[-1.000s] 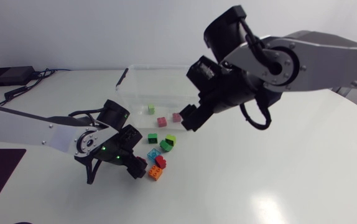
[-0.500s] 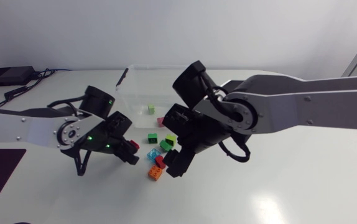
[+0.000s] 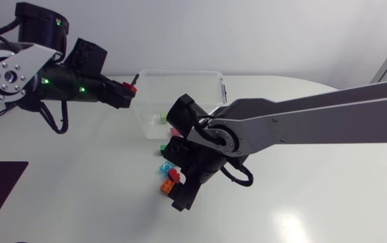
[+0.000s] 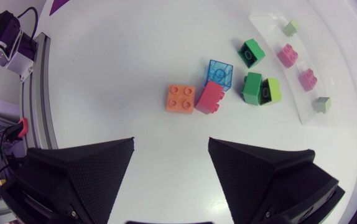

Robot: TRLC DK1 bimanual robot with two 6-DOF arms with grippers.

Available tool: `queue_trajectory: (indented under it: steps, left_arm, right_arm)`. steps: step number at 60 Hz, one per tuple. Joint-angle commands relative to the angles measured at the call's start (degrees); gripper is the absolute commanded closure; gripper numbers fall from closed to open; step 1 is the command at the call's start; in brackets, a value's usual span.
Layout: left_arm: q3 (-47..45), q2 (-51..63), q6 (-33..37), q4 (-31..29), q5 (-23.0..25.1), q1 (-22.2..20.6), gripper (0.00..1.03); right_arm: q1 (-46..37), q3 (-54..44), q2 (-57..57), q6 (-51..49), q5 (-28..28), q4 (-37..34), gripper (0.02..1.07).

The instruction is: Place the duplo bricks in the container

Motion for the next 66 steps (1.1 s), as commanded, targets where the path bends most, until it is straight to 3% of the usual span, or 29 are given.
queue_trajectory:
  steps: [1, 34, 44, 57, 66]
  left_arm:
    - [4.01, 1.7, -2.47, 0.67, 0.73, 0.2, 0.77]
    - [16.4, 21.03, -3.44, 4.1, 0.64, -0.59, 0.71]
    - [19.65, 24.64, -3.52, 4.1, 0.55, -0.5, 0.58]
    - [22.02, 25.61, -4.23, 3.57, 0.38, -0.06, 0.19]
    - [21.32, 23.76, -4.23, 3.4, 0.38, 0.64, 0.12]
  right_arm:
    - [1.06, 2.34, 2.76, -0.17, -0.78, -1.5, 0.2]
    - [0.8, 10.77, 11.11, 0.27, -3.25, -7.74, 0.2]
    - [0.8, 12.62, 13.49, 0.45, -3.25, -9.15, 0.2]
    - [0.53, 15.43, 16.56, 0.53, -3.33, -11.7, 0.2]
    - [0.45, 17.45, 18.23, 0.53, -3.25, -13.1, 0.2]
